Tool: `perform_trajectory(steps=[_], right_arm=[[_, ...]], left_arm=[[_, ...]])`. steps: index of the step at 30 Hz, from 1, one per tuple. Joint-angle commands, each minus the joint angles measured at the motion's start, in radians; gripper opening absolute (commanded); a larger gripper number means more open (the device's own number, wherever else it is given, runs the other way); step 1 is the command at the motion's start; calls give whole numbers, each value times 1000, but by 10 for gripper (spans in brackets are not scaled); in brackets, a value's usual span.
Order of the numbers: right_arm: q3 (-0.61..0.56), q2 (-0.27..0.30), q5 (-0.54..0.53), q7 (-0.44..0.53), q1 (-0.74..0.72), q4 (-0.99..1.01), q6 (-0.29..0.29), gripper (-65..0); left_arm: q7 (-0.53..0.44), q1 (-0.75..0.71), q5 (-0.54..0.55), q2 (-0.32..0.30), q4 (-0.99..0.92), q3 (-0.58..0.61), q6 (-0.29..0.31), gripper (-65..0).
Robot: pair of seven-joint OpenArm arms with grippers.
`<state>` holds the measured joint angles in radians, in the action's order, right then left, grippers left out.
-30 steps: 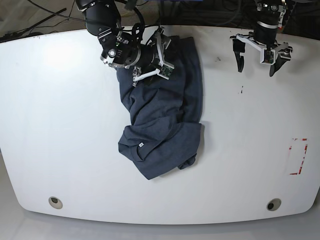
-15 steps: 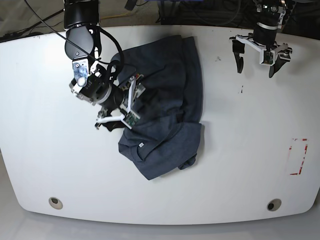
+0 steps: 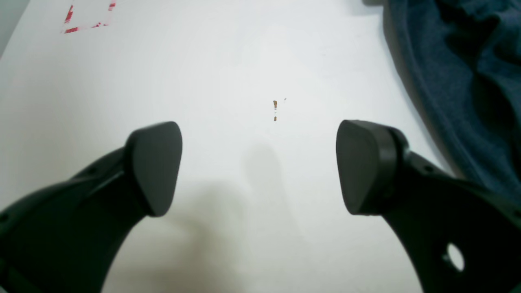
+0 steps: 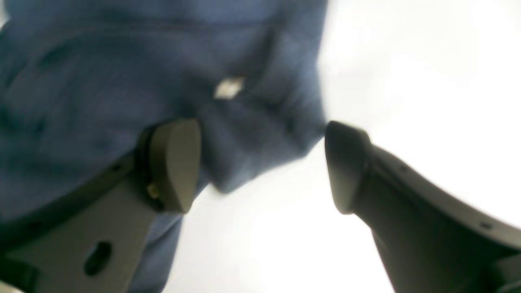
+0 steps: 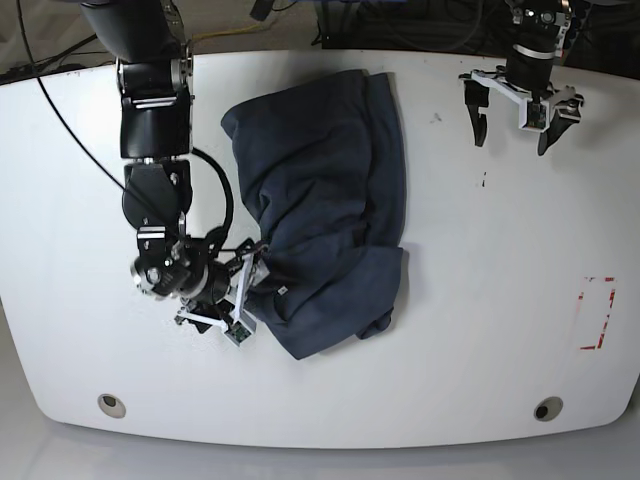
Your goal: Fold the T-shirt properly
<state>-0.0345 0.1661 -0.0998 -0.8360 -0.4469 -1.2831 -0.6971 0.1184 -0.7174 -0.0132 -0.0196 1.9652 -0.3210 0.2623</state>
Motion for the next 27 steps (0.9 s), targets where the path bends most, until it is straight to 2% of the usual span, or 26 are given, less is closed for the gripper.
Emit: perform_trajectory(steps=[1, 8, 14, 20, 27], right_arm=[[-2, 6, -10, 60, -80, 86, -1, -184], [-3, 5, -5, 185, -220, 369, -1, -184], [-3, 5, -5, 278, -260, 527, -1, -187], [-3, 2, -5, 353, -261, 618, -1, -189], [-3, -24, -4, 383, -255, 639, -1, -212]], left_arm=[[-26, -8, 6, -4, 16, 18, -5, -94], [-26, -11, 6, -12, 16, 179, -5, -94], [-13, 25, 5, -12, 16, 294, -5, -94], [82, 69, 5, -12, 20, 320, -7, -96], [94, 95, 5, -12, 16, 320, -7, -96]])
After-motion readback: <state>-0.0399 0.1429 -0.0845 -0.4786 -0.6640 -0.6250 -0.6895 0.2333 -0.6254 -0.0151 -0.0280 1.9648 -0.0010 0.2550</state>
